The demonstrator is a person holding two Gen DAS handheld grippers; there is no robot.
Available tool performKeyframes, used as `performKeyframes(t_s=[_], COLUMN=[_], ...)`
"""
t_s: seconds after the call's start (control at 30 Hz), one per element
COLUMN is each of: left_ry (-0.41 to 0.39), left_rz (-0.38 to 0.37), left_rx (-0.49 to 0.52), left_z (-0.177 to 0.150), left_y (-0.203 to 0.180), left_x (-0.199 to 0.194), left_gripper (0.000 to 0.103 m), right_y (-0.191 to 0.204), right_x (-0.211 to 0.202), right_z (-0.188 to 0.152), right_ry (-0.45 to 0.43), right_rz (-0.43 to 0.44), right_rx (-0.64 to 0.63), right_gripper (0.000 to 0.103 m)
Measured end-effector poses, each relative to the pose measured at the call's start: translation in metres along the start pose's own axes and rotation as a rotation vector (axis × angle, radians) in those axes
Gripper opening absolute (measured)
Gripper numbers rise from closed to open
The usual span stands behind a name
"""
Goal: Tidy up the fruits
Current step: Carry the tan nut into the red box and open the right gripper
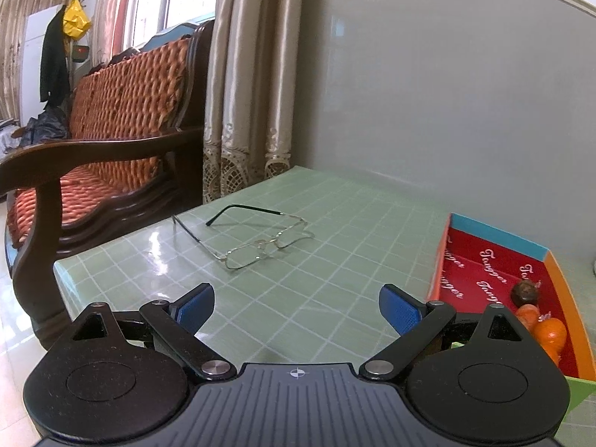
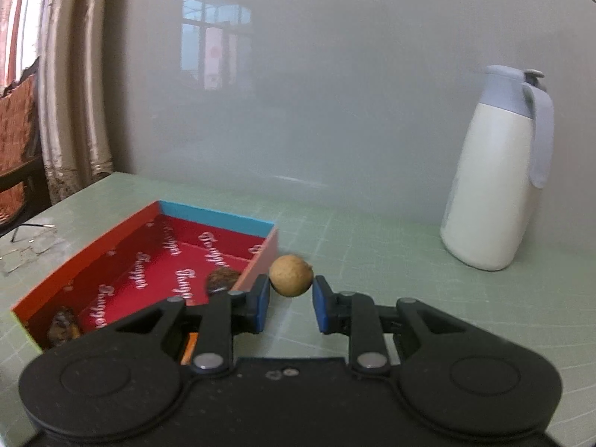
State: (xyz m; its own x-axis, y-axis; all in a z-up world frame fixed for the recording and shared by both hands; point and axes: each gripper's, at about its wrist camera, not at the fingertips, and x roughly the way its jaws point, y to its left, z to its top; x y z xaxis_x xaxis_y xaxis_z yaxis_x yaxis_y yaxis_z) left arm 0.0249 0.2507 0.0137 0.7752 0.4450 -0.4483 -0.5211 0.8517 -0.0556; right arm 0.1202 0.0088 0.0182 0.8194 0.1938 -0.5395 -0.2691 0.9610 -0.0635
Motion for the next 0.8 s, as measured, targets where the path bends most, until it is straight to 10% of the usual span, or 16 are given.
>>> performKeyframes(t_s=[0.8], left_ry=[-0.001], left_rz=[-0.022], left_rx=[0.023], left_z=[0.001], left_y=[-0.011], left_x=[0.000], left_gripper=[0.095], right_y=[0.058], right_x=[0.002], right_z=[-0.004], right_ry=[-0.007], right_rz=[0.130], right_rx=[-0.065], right_gripper=[0.023])
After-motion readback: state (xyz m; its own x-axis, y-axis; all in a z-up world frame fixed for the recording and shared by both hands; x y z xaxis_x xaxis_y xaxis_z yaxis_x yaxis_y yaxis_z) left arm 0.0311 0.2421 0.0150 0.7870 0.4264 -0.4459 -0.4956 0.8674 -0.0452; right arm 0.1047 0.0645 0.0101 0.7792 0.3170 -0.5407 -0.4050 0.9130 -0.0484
